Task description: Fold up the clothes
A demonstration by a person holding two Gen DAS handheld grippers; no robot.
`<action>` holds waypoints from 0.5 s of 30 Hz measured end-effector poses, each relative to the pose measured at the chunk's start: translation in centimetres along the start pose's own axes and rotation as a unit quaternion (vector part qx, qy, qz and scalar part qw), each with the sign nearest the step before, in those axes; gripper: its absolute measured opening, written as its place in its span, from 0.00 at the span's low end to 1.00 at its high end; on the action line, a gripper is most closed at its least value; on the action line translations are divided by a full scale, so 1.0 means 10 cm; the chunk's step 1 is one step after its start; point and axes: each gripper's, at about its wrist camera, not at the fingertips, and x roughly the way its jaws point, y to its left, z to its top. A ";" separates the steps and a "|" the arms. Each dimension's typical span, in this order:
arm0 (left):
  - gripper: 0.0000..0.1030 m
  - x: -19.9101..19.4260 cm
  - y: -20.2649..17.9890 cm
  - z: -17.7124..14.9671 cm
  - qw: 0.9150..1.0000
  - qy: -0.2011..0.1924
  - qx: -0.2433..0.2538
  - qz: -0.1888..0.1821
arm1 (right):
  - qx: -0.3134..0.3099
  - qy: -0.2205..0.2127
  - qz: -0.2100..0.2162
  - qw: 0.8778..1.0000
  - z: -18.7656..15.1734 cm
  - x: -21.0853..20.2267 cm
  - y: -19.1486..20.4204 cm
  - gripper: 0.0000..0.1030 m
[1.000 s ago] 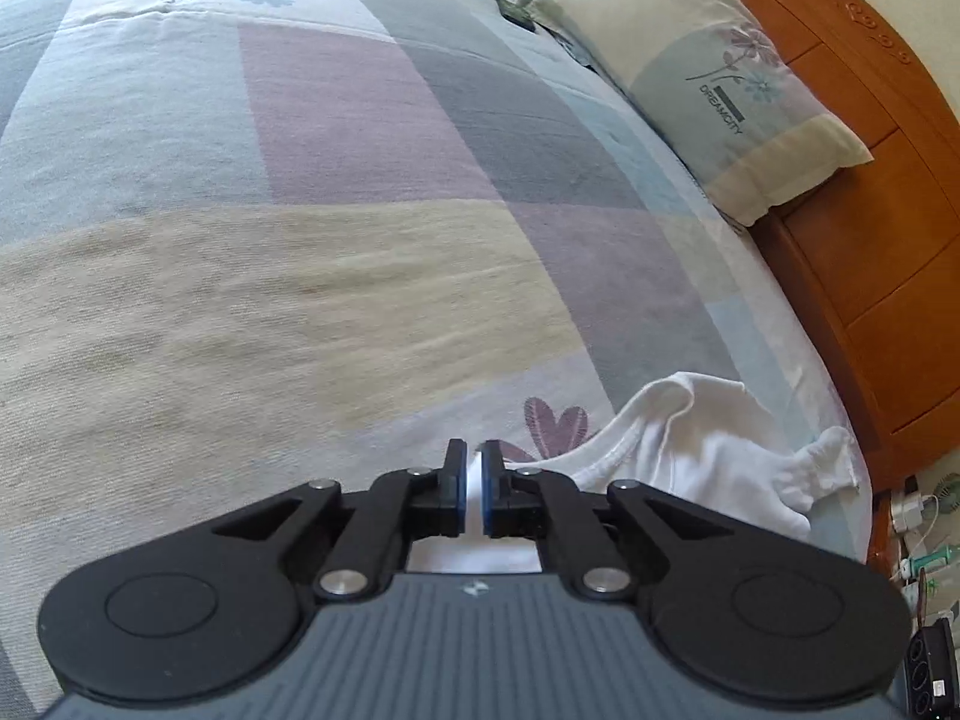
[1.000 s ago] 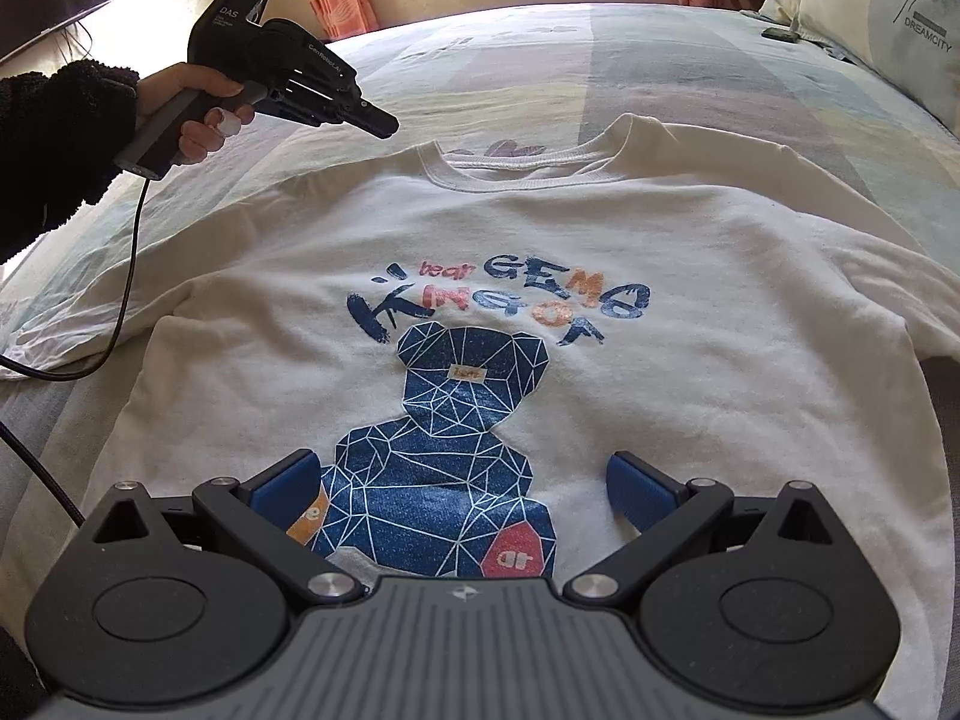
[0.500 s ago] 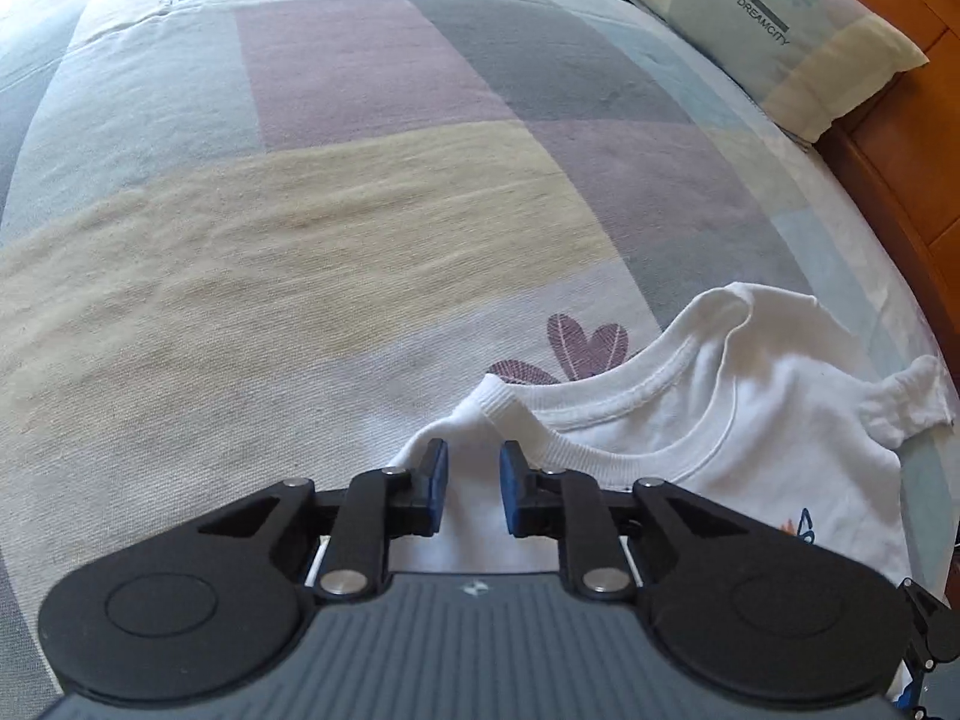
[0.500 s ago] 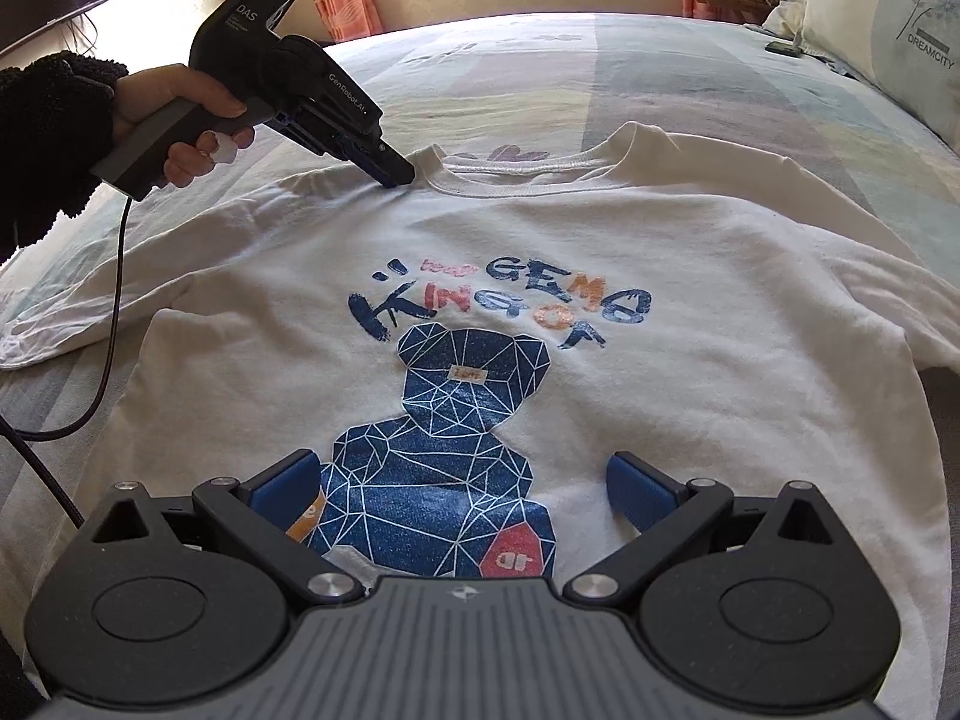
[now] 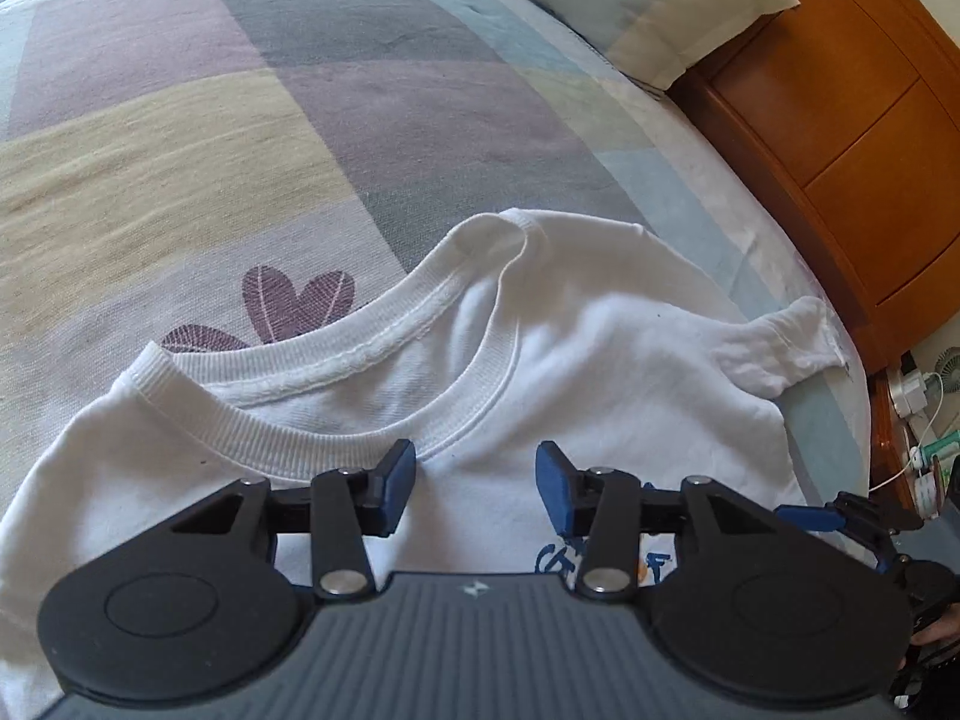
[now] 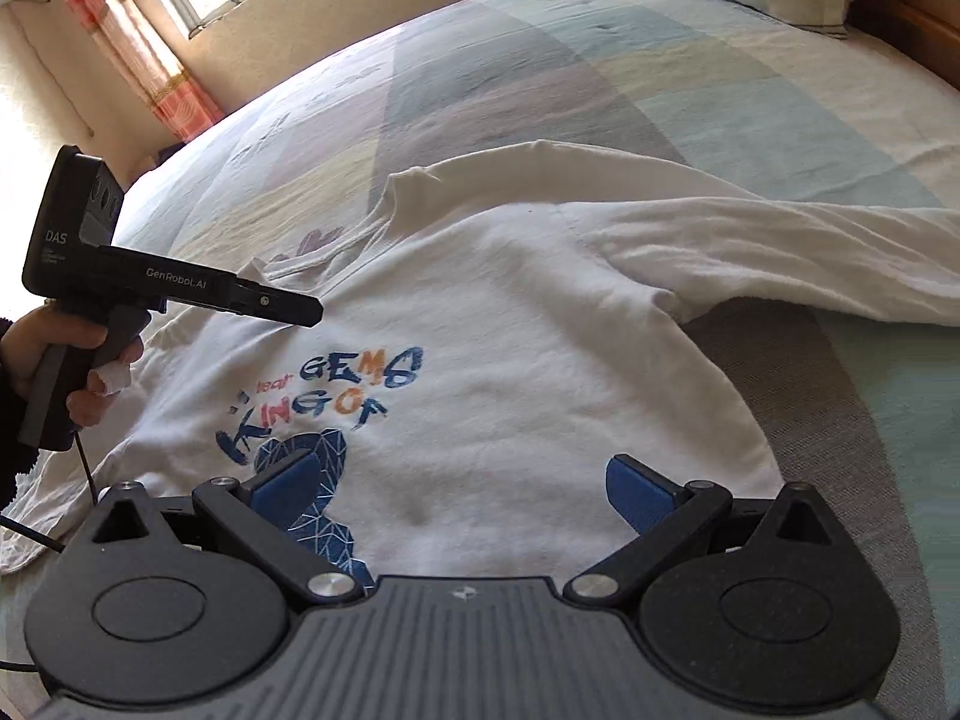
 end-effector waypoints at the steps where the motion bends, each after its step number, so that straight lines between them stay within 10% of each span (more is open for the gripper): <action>1: 0.42 -0.02 -0.01 0.03 1.000 -0.007 -0.004 0.005 | 0.009 0.011 -0.016 1.000 -0.03 0.03 -0.08 1.00; 15: 0.53 0.81 -0.56 0.70 0.998 -0.031 0.051 -0.032 | -0.093 0.001 -0.070 0.993 -0.10 0.13 0.02 1.00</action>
